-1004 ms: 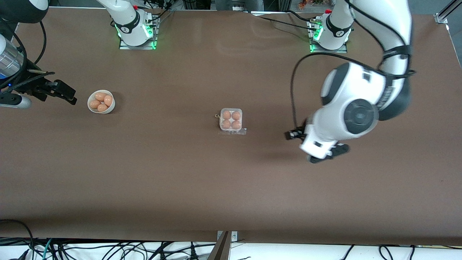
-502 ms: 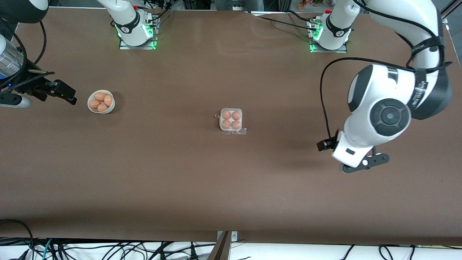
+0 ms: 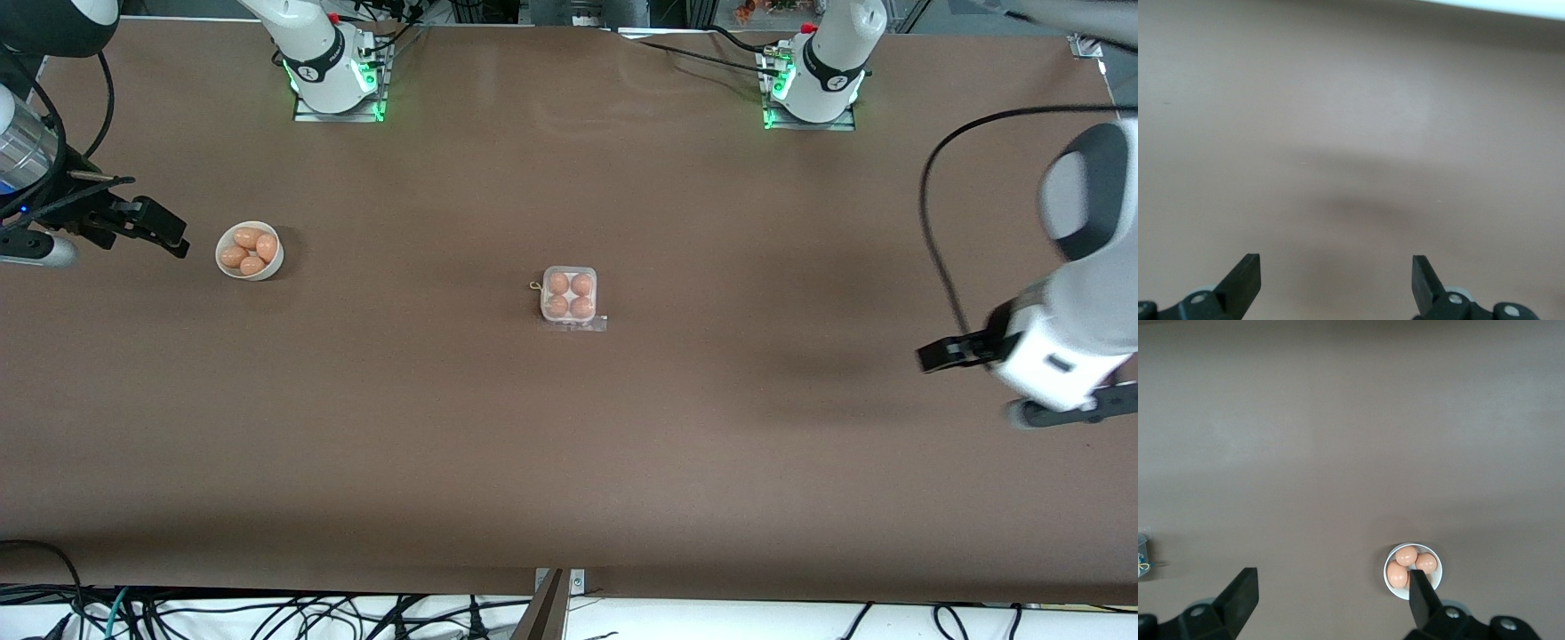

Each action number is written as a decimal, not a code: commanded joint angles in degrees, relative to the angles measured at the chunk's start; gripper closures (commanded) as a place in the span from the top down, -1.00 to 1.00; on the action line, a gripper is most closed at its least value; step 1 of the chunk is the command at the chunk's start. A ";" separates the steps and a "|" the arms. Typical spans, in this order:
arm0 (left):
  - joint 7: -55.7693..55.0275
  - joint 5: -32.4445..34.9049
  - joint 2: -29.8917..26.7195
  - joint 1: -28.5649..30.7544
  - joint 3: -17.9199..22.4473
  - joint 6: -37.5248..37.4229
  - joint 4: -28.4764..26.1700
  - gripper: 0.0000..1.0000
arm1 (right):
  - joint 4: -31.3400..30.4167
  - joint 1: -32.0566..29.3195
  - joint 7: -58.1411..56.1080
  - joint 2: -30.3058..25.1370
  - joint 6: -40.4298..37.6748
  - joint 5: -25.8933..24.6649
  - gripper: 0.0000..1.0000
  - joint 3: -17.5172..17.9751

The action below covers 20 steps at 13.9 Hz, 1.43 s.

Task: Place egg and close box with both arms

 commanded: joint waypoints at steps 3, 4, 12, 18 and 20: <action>2.11 -1.05 -11.29 8.30 -6.33 -0.06 -9.76 1.00 | -0.41 -0.97 -0.36 -0.73 -0.11 -0.25 1.00 0.85; 2.11 -0.79 -12.97 10.06 -8.44 0.03 -11.34 1.00 | -0.41 -0.97 -0.36 -0.73 -0.11 -0.25 1.00 0.85; 5.62 -0.35 -26.25 10.70 -9.17 1.52 -26.65 1.00 | -0.41 -0.97 -0.45 -0.73 -0.11 -0.25 1.00 0.76; 5.53 -0.96 -26.52 10.70 -8.99 4.77 -29.20 1.00 | -0.41 -0.97 -0.45 -0.73 -0.11 -0.16 1.00 0.76; 5.62 -3.50 -26.26 10.52 -8.90 4.78 -29.20 1.00 | -0.50 -0.97 -0.45 -0.73 -0.11 -0.16 1.00 0.76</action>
